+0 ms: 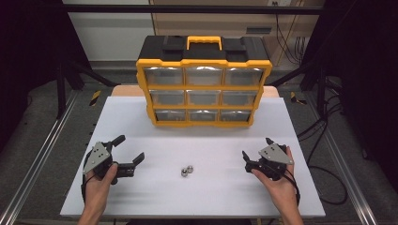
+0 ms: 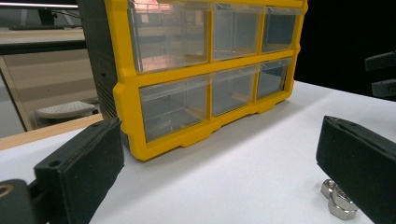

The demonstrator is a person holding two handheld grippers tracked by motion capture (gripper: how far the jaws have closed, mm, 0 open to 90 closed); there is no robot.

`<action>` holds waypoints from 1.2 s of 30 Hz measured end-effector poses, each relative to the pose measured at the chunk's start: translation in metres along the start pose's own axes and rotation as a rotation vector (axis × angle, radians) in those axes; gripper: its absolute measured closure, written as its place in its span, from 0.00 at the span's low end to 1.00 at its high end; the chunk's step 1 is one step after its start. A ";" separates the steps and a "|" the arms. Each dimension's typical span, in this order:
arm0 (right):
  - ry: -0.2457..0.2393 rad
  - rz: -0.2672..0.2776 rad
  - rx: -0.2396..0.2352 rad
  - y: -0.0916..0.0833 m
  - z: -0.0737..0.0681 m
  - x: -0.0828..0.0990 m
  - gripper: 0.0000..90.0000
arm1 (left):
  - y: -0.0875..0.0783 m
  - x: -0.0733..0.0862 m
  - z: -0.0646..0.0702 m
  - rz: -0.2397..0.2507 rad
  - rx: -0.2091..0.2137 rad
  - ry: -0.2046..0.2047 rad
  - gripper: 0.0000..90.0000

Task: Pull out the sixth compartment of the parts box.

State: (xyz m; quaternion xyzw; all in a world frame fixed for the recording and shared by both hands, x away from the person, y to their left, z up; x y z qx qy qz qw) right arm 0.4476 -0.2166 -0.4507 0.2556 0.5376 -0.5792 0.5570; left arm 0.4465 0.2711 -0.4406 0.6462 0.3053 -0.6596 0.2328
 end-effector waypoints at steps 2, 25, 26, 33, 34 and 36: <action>-0.016 -0.010 0.030 -0.003 0.001 -0.001 0.09 | 0.000 0.000 0.000 -0.003 0.000 0.002 0.01; -0.296 -0.127 0.161 0.019 0.001 -0.047 0.12 | 0.002 0.002 0.007 -0.036 0.007 0.022 0.01; -0.316 -0.126 0.160 0.021 0.003 -0.051 0.13 | 0.002 0.003 0.007 -0.034 0.004 0.021 0.01; -0.352 -0.144 0.188 0.028 0.005 -0.071 0.15 | 0.001 0.003 0.006 -0.038 0.000 0.020 0.01; -0.359 -0.147 0.196 0.029 0.004 -0.074 0.15 | 0.001 0.003 0.006 -0.038 0.002 0.020 0.01; -0.388 -0.140 0.213 0.029 0.004 -0.081 0.15 | 0.002 0.003 0.007 -0.037 0.004 0.021 0.01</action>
Point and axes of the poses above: each handheld gripper's, and its own axes: y roughly forward along the jaws, x roughly out of its underside, z roughly to its right, the point moved 1 cm from there along y, roughly forward along the jaws, and after that the axes turned 4 degrees about x, right-handed, at the moved point
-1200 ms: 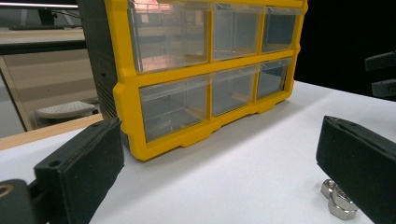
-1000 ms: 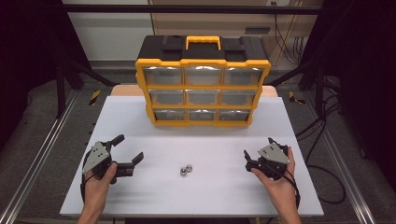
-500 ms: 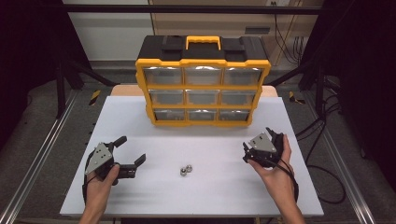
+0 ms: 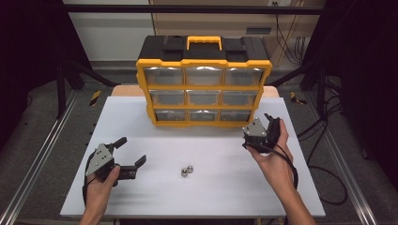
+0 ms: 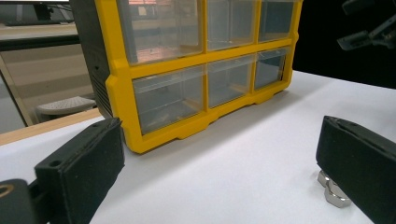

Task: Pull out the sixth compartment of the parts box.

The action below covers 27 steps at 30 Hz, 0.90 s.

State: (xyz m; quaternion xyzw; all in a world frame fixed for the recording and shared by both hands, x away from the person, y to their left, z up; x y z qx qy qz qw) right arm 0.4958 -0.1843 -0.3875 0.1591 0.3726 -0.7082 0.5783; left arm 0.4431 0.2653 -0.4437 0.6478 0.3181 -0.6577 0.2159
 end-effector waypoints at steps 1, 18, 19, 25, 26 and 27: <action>-0.006 0.003 0.006 0.000 0.001 -0.003 0.15 | 0.001 0.000 0.000 -0.001 0.002 -0.001 0.01; -0.240 0.030 0.100 0.006 -0.001 -0.029 0.15 | 0.001 0.001 0.001 -0.011 0.008 0.005 0.01; -0.255 0.041 0.100 0.006 0.000 -0.029 0.15 | 0.001 0.001 0.001 -0.012 0.008 0.005 0.01; -0.314 0.065 0.139 0.009 -0.001 -0.038 0.17 | 0.002 0.002 0.002 -0.015 0.011 0.005 0.01; -0.330 0.070 0.148 0.009 -0.002 -0.040 0.18 | 0.002 0.002 0.002 -0.016 0.011 0.005 0.01; -0.340 0.071 0.152 0.011 -0.002 -0.041 0.19 | 0.002 0.002 0.002 -0.017 0.011 0.005 0.01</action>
Point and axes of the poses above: each handheld gripper's, and its own axes: y roughly forward along the jaws, x roughly out of its underside, z roughly to its right, the point moved 1 cm from there along y, roughly forward along the jaws, and after that the axes turned 4 degrees about x, right-handed, at the moved point
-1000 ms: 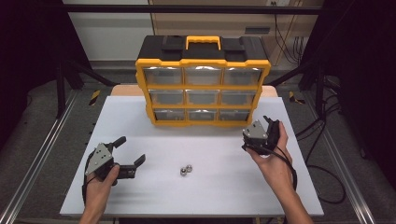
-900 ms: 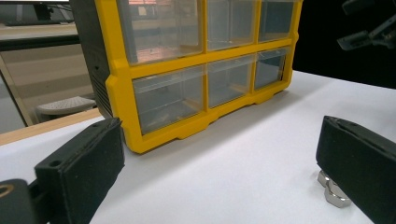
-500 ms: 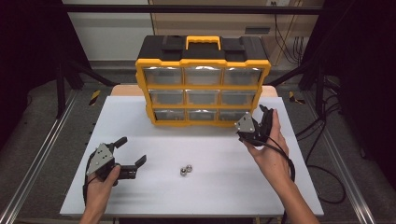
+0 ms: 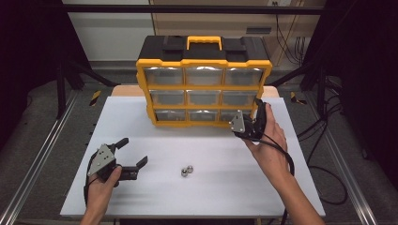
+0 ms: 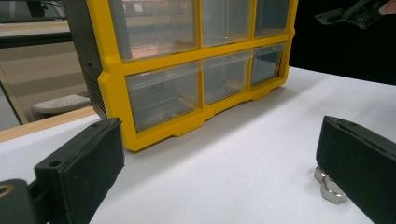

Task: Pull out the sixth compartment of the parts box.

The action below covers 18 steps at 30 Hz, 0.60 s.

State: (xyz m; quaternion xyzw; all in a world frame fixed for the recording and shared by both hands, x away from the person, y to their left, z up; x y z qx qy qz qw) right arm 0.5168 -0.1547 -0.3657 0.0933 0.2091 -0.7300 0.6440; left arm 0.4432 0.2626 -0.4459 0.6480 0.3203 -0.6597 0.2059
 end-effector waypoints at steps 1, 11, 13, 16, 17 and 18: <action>-0.013 0.002 -0.001 0.002 0.000 -0.001 0.20 | 0.000 0.000 0.000 -0.001 0.000 0.000 0.01; -0.070 -0.005 0.015 0.018 -0.006 -0.005 0.24 | 0.000 0.001 0.000 -0.002 -0.002 -0.007 0.01; -0.073 -0.004 0.013 0.020 -0.006 -0.005 0.25 | 0.001 0.001 0.000 -0.004 -0.001 -0.006 0.01; -0.089 0.001 0.020 0.022 -0.006 -0.007 0.26 | 0.001 0.001 0.001 -0.007 0.000 -0.004 0.01; -0.092 0.004 0.025 0.022 -0.005 -0.008 0.26 | 0.001 0.001 0.001 -0.008 0.001 -0.002 0.01; -0.096 0.007 0.031 0.022 -0.005 -0.009 0.27 | 0.001 0.001 0.001 -0.010 0.001 -0.002 0.01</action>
Point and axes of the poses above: each handheld gripper's, and its own axes: y roughly forward along the jaws, x roughly out of its underside, z roughly to its right, the point moved 1 cm from there along y, roughly forward along the jaws, and after that the axes turned 4 degrees about x, right-handed, at the moved point
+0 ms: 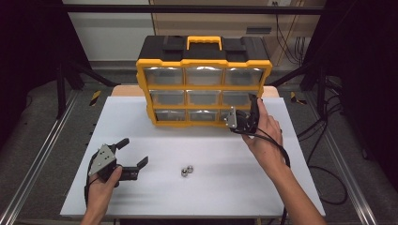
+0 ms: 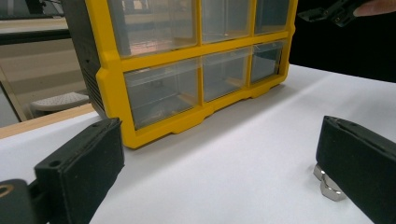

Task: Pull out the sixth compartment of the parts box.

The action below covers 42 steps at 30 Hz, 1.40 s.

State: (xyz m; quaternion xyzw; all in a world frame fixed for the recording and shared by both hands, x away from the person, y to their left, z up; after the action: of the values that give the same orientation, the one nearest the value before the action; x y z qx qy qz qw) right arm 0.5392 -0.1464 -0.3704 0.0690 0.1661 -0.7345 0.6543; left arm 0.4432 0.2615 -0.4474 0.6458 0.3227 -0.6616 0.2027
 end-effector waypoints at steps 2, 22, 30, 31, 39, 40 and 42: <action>-0.009 0.005 0.015 0.000 0.002 -0.002 0.28 | 0.000 0.000 0.000 -0.002 0.000 0.001 0.01; -0.150 0.015 0.049 0.015 -0.003 -0.016 0.46 | 0.001 0.000 0.002 -0.008 0.007 0.009 0.01; -0.194 0.030 0.058 0.018 0.000 -0.019 0.60 | 0.003 0.000 0.003 -0.012 0.011 0.012 0.01; -0.200 0.035 0.059 0.018 0.000 -0.020 0.62 | 0.003 0.000 0.003 -0.012 0.012 0.012 0.01; -0.226 0.039 0.054 0.021 -0.001 -0.022 0.71 | 0.003 0.001 0.003 -0.015 0.012 0.011 0.01; -0.236 0.040 0.053 0.021 -0.001 -0.021 0.71 | 0.003 0.001 0.003 -0.016 0.012 0.011 0.01; -0.233 0.023 0.051 0.021 -0.002 -0.021 0.71 | 0.003 0.001 0.003 -0.016 0.013 0.012 0.01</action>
State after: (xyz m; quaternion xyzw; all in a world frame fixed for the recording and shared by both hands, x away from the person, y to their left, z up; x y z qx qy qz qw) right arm 0.5629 -0.1280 -0.3689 0.0015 0.0695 -0.7339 0.6757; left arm 0.4429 0.2570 -0.4490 0.6484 0.3249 -0.6614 0.1912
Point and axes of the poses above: each handheld gripper's, and its own axes: y roughly forward along the jaws, x roughly out of its underside, z roughly to its right, the point moved 1 cm from there along y, roughly forward along the jaws, and after that the axes turned 4 degrees about x, right-handed, at the moved point
